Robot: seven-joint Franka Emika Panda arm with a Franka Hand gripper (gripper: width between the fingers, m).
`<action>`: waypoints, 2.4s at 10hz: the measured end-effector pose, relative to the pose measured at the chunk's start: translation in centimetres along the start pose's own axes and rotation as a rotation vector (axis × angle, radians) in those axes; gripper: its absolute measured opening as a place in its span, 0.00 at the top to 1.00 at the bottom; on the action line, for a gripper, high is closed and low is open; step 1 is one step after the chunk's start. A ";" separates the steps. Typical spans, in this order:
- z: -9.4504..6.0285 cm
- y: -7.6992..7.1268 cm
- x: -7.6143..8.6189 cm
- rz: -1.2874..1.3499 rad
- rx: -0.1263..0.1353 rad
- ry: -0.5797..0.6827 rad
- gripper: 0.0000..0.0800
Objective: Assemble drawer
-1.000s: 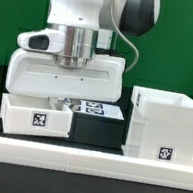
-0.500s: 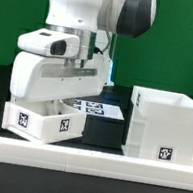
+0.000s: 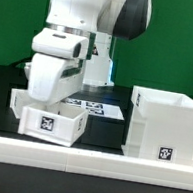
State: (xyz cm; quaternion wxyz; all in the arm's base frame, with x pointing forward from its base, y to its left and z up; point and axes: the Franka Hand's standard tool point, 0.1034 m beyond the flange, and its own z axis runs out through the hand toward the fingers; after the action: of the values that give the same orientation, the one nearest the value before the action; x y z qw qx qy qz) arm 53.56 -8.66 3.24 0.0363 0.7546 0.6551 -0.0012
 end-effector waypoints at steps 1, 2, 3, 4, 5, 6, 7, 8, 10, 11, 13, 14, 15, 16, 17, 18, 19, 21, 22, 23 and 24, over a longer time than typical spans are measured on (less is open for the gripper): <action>0.1 -0.1 0.1 -0.098 0.003 -0.010 0.95; 0.2 -0.3 0.4 -0.172 0.007 -0.018 0.95; 0.3 -0.4 0.6 -0.193 0.010 -0.022 0.95; 0.3 -0.6 0.5 -0.180 0.027 -0.023 0.95; 0.3 -0.7 0.4 -0.178 0.048 -0.024 0.95; 0.5 -0.8 0.4 -0.176 0.051 -0.024 0.95; 1.0 -1.3 0.7 -0.158 0.082 -0.023 0.95; 1.2 -1.8 1.9 -0.141 0.125 -0.020 0.95; 1.1 -1.7 3.1 -0.139 0.123 -0.012 0.95; 1.1 -1.7 3.1 -0.139 0.122 -0.008 0.95; 1.1 -1.7 3.4 -0.146 0.122 -0.002 0.95; 1.1 -1.5 2.6 -0.156 0.121 0.020 0.95; 1.1 -1.4 3.0 -0.142 0.118 0.013 0.95; 1.1 -1.3 3.8 -0.158 0.117 0.016 0.95; 1.1 -0.9 3.7 -0.160 0.112 0.016 0.95; 1.0 -0.8 3.0 -0.146 0.110 0.013 0.95; 1.1 -0.9 3.0 -0.142 0.112 0.014 0.95; 1.1 -0.9 3.0 -0.142 0.113 0.014 0.95; 1.0 -0.8 3.3 -0.145 0.119 0.016 0.95; 0.8 -0.4 3.9 -0.142 0.105 0.019 0.95; 0.8 -0.3 4.5 -0.143 0.087 0.024 0.95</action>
Offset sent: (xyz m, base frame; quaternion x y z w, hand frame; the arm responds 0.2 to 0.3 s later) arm 0.0000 0.0000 0.0000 0.0000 0.0000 0.0000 1.0000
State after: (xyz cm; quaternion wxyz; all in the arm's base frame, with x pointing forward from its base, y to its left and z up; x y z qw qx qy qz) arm 53.92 -4.26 2.17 -0.0047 0.7066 0.7072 -0.0231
